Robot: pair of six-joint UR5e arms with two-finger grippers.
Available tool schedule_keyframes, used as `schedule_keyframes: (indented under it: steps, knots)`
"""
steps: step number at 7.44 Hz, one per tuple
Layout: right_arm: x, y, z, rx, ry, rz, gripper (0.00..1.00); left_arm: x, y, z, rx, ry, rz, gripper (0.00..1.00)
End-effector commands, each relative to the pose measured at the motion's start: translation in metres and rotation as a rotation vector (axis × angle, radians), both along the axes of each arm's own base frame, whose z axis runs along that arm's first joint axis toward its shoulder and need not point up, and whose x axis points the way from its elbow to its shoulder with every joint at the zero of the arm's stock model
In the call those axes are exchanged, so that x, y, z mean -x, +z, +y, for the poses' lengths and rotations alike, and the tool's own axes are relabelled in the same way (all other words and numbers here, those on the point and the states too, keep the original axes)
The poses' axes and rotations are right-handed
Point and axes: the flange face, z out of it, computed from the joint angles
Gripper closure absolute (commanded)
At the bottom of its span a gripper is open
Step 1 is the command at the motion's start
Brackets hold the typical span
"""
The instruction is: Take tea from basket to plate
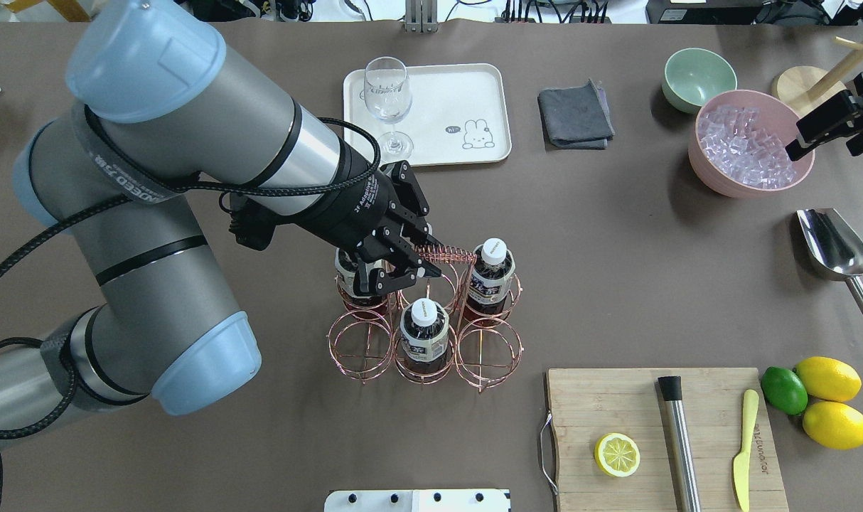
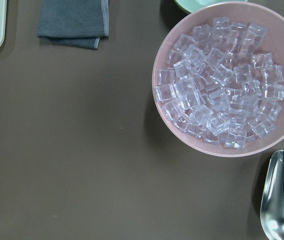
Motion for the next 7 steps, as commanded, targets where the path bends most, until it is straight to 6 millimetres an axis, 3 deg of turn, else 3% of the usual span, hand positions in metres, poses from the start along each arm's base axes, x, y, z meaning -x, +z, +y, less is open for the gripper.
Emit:
schedule_keyframes:
  steps: [1,5,7]
  knots:
    - [0.002,0.005,0.001,-0.005,-0.005,-0.006,0.0,-0.001,0.001,-0.001,-0.005,0.0,0.006,1.0]
    - [0.008,0.006,-0.001,-0.052,-0.012,-0.007,0.0,-0.001,0.001,-0.001,-0.005,0.0,0.006,1.0]
    - [0.042,-0.001,-0.001,-0.06,-0.016,0.025,0.0,-0.001,0.003,0.0,-0.007,0.0,0.011,1.0]
